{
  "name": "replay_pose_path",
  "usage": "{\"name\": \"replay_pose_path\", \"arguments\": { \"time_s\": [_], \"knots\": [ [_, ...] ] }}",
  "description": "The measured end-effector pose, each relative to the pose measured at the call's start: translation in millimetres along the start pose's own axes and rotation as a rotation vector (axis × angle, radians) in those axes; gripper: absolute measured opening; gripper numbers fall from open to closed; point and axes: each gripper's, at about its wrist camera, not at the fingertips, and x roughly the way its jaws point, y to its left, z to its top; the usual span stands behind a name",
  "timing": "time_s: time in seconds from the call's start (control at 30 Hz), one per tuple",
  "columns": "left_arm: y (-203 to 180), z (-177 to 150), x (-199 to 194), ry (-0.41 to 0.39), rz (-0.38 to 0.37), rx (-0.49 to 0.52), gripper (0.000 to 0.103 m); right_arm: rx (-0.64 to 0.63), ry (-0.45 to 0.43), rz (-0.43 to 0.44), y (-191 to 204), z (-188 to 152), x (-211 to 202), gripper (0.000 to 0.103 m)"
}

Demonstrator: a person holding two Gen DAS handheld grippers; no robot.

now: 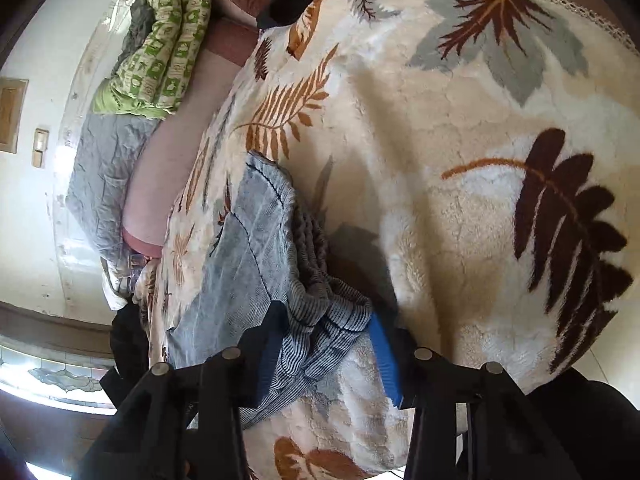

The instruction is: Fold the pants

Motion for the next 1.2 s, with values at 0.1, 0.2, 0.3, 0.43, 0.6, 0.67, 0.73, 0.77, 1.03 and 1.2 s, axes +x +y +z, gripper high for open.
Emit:
{"name": "replay_pose_path", "arguments": {
  "time_s": [0.1,0.2,0.3,0.43,0.6,0.67,0.73,0.77,1.03,1.2],
  "knots": [
    [1,0,1,-0.005,-0.004,0.001,0.089,0.035,-0.008,-0.005,-4,2,0,0.047],
    [1,0,2,-0.009,-0.005,0.005,0.091,0.024,-0.009,-0.025,0,4,3,0.047],
    [2,1,-1,-0.001,-0.011,0.001,0.091,-0.031,-0.004,-0.05,8,6,4,0.039],
    [0,2,-23,-0.063,-0.058,-0.021,0.091,-0.087,-0.005,-0.086,14,4,5,0.034],
    [-32,-5,-3,0.028,-0.01,0.114,0.091,-0.128,-0.024,-0.119,22,1,4,0.034],
    [-40,-12,1,-0.026,0.04,0.164,0.097,-0.145,-0.028,-0.124,26,1,2,0.033],
    [-38,-11,1,-0.024,0.041,0.16,0.097,-0.165,-0.035,-0.13,30,1,1,0.033],
    [-35,-9,2,-0.007,0.023,0.137,0.097,-0.181,-0.042,-0.137,34,0,-1,0.032],
    [-30,-11,4,-0.007,0.002,0.13,0.099,-0.318,-0.106,-0.192,68,-8,-11,0.031],
    [-27,-6,5,0.014,-0.02,0.124,0.099,-0.454,-0.157,-0.2,114,-20,-18,0.028]
  ]
}}
